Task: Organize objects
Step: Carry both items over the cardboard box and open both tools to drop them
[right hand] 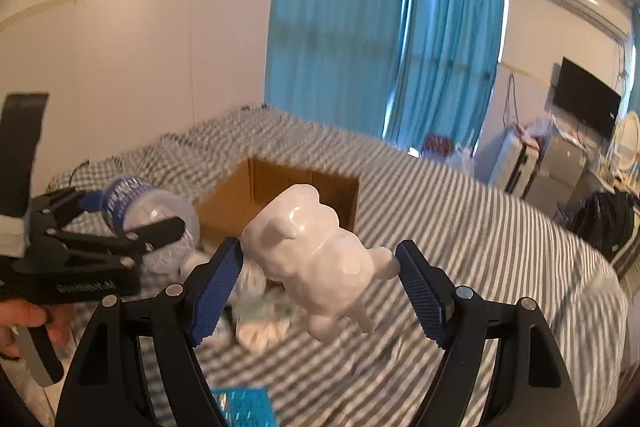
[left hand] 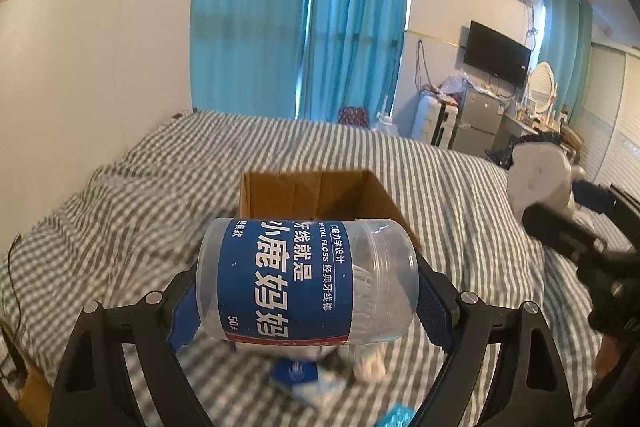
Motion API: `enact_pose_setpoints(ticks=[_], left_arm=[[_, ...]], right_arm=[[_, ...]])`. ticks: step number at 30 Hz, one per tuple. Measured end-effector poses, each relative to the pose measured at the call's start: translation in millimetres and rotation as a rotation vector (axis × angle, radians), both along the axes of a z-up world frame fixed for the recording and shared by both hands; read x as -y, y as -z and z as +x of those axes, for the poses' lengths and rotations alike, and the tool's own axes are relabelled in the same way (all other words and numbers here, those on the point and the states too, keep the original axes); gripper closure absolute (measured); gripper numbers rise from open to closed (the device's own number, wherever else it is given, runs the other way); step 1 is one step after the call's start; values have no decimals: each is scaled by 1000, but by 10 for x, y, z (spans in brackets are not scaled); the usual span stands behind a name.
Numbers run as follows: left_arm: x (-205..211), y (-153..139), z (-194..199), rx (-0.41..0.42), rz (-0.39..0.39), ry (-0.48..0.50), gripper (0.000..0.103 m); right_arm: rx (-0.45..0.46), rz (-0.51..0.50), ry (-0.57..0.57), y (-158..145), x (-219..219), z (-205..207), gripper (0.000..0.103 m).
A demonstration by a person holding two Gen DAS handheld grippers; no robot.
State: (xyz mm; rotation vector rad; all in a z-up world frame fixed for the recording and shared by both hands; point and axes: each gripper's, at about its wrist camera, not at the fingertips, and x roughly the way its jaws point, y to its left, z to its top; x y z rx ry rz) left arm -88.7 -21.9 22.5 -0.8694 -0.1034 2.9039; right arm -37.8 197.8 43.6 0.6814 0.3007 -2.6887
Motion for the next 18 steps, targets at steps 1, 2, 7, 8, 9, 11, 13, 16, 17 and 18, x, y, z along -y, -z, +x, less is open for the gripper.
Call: enact_pose_setpoints(ticks=[1,2,7,8,9,11,13,16,17,18], left_arm=[[12,-38,-119,0,14,3,14],[12,-50,-187,-1,20,1,14],[-40,-42,-681,2,-3,-13,14],[-60,-16,-765,4,-7,-8,14],[-71,7,-855,7,-13,-3,14],[-127,79,-1037,14,-31,1,14],[-174,177,-1197,30,-53,11,14],[-228,366,-1407,64,-88,27,14],[-238,433,-1451,75,-98,32,14],[-254,491,-1502,86,-105,39,14]], right_arm=[[-12,-10,-3,-91,12,-103,24],[-18,-16,-3,-141,22,-166,24],[-45,-57,-19,-403,79,-631,24],[-41,-64,-27,-426,90,-713,24],[-36,-69,-35,-437,112,-801,24],[-28,-62,-40,-424,184,-1029,24],[-20,-42,-37,-378,225,-1248,24],[2,-33,-47,-249,296,-1556,24],[10,-35,-48,-202,314,-1644,24],[20,-38,-49,-148,327,-1733,24]])
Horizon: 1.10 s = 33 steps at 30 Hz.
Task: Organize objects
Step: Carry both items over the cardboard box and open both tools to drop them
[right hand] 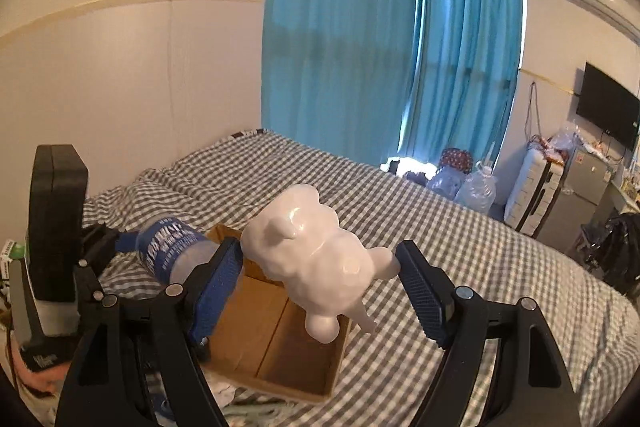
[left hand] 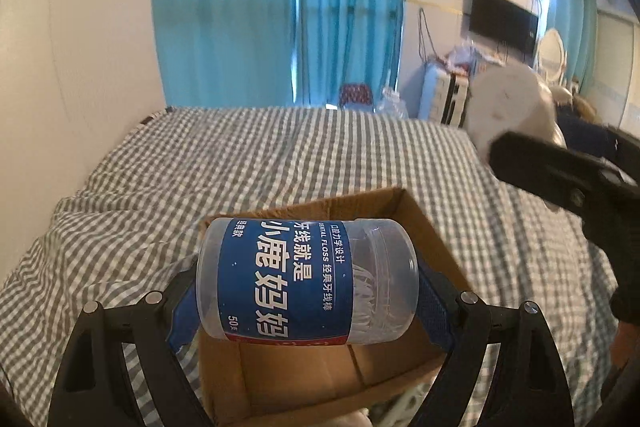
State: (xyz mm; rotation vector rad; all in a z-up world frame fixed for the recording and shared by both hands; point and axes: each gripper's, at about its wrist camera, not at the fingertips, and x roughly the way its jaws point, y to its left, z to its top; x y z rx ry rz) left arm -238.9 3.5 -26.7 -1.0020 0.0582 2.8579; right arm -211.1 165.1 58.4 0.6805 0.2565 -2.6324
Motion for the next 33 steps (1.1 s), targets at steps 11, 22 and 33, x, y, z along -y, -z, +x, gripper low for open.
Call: enact_pose_setpoints(ticks=[11,22,33], left_arm=[[-10,414,-223,98,-65,41,14],[-31,476,-212,140,-61,49,12],[-125,97,63,45,-110,24,0]], right_arm=[[100,35,11,667,156,-562,24],[156,21,-8,849,223,-500,24],[108,-19,33,438,-6,-221,10]])
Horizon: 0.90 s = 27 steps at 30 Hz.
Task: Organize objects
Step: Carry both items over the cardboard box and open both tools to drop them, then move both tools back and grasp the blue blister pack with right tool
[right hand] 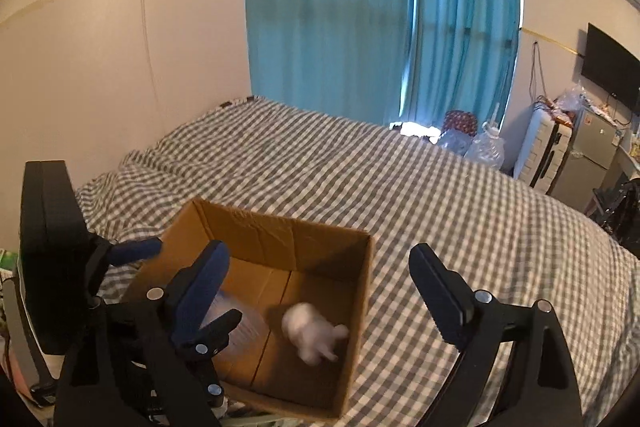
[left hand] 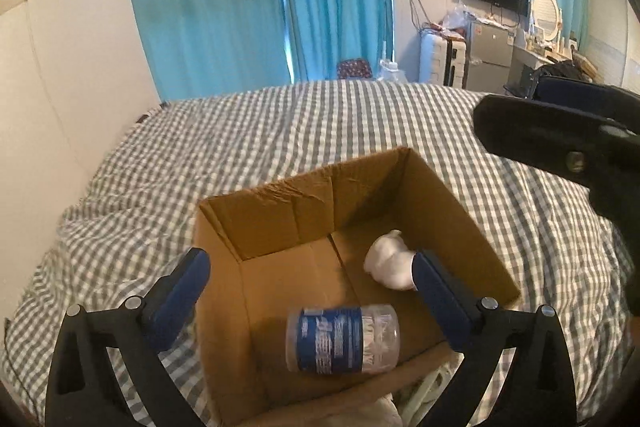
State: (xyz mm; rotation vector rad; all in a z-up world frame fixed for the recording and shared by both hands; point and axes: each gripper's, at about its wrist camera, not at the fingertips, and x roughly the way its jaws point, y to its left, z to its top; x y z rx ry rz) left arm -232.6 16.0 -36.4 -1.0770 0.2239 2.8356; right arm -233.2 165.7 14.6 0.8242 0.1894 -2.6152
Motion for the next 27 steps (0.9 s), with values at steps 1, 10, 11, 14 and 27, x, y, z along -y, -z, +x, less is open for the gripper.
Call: enact_pose_setpoints(ticks=[1,10,11,14,27], left_arm=[[10,-54,46,-6,11,-2,0],[105,-626,611,-89,54,-6,0],[117,-698,697,-103,59,-7,0],[142,-833,912,-124,66,-6,0],[330,-651,1782,-127,95,-52,0]], right_arm=[[-13,2,9,-70,-41,38,9],[-80,-17,51,-708,-248,523,7],[-96,-14,57,-791,-262,607,7],[-129,-17,59,-1005,-286,877,4],[-136,6,71,-953,-436,1838,1]])
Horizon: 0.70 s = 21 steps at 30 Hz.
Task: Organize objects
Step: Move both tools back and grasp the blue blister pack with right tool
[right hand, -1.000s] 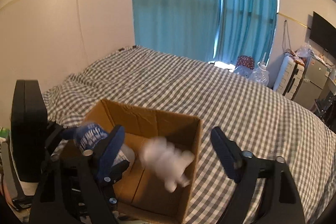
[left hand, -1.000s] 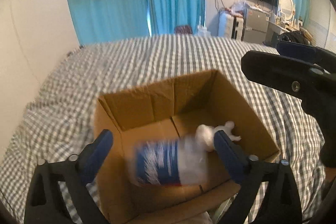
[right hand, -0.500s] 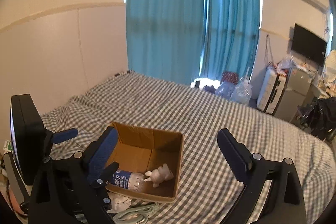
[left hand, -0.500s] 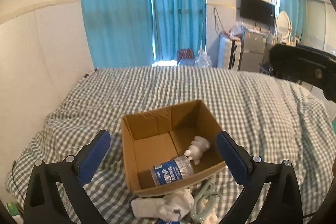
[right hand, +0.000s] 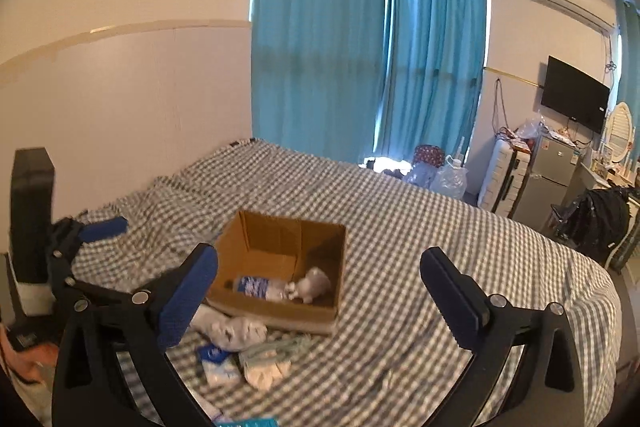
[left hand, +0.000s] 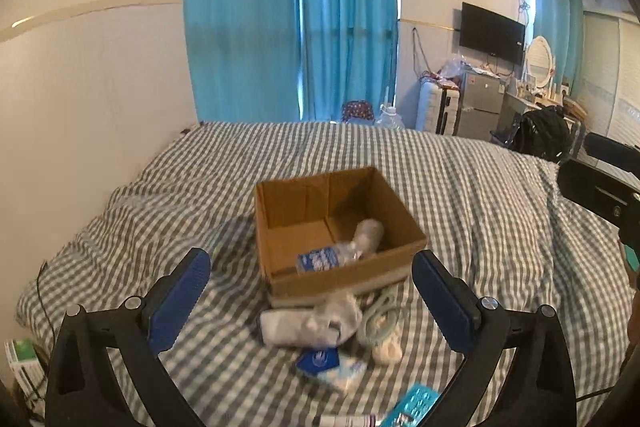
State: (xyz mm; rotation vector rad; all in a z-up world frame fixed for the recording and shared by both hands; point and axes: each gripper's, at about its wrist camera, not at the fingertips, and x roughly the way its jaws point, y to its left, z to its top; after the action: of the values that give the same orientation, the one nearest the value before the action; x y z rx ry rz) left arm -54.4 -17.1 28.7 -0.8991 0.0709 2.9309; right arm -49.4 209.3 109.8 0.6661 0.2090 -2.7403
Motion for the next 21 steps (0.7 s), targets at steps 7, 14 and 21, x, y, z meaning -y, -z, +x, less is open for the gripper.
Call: enact_pose_setpoints(ticks=[7,14,21], left_arm=[[-51,434,224,46,41,-25,0],[-106,945,393,94,16,-58,0],[-66,1364,409,169,-18,-60,0]], right_arm=[[-23,7,-21,410,-52,382,1],[24,16,-39,969,17,518,1],[157,24,-1,1686,-13,473,1]])
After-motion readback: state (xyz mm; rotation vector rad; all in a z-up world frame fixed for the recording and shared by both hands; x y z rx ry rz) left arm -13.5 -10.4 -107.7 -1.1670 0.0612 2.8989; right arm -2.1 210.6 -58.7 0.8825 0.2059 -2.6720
